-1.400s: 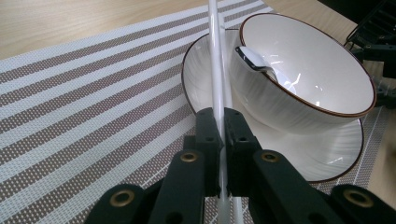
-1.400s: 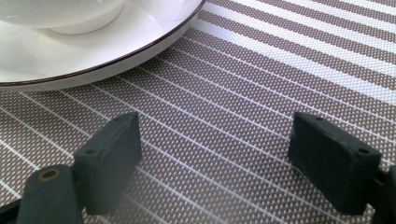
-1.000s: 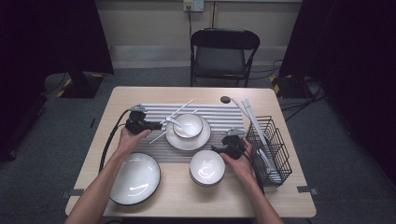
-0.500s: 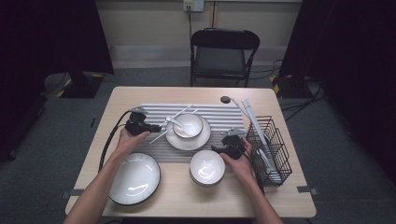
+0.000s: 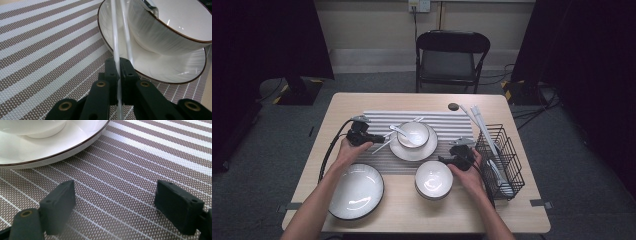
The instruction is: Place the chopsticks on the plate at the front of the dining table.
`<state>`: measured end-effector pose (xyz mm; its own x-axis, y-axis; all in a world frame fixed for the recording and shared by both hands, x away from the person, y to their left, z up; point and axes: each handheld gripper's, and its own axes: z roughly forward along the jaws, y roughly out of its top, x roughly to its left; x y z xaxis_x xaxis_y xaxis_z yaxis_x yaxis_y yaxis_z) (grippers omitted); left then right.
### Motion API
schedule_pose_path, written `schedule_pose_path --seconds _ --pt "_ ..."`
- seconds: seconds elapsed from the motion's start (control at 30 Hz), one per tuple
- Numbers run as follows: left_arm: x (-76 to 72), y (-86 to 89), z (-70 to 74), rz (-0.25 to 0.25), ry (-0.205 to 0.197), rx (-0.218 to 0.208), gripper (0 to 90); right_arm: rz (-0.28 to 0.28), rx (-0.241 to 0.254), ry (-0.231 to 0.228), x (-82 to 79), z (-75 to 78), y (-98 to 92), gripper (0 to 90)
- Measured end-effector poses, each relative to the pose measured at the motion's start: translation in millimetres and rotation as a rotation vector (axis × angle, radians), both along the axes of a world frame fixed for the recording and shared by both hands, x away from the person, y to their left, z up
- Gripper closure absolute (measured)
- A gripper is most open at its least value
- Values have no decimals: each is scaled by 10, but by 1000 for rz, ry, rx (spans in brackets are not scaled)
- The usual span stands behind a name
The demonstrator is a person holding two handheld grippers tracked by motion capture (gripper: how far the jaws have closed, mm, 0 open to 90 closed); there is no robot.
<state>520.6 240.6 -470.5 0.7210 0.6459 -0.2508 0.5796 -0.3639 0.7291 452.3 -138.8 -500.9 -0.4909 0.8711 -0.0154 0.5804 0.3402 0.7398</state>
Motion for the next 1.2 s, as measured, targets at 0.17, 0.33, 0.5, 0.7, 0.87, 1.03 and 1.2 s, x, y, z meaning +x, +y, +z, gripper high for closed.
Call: schedule_pose_path --seconds 0.17,0.33,0.5,0.7,0.87,1.03,1.2 --pt "2 -11 -7 -10 7 0 859 0 0 0 0 0 0 163" --pt "10 -22 -22 -20 21 -1 846 -1 0 -1 0 -1 0 162" --pt "11 -5 -2 -11 14 -8 837 0 0 0 0 0 0 163" --pt "-9 58 56 -11 7 -17 799 0 0 0 0 0 0 163" --pt "-97 146 95 -12 -5 -22 797 0 0 0 0 0 0 163" --pt "-159 197 105 -7 -23 -17 796 -3 2 1 -1 1 3 163" --pt "-232 226 104 -13 -23 -3 796 -4 3 2 -2 1 3 163"
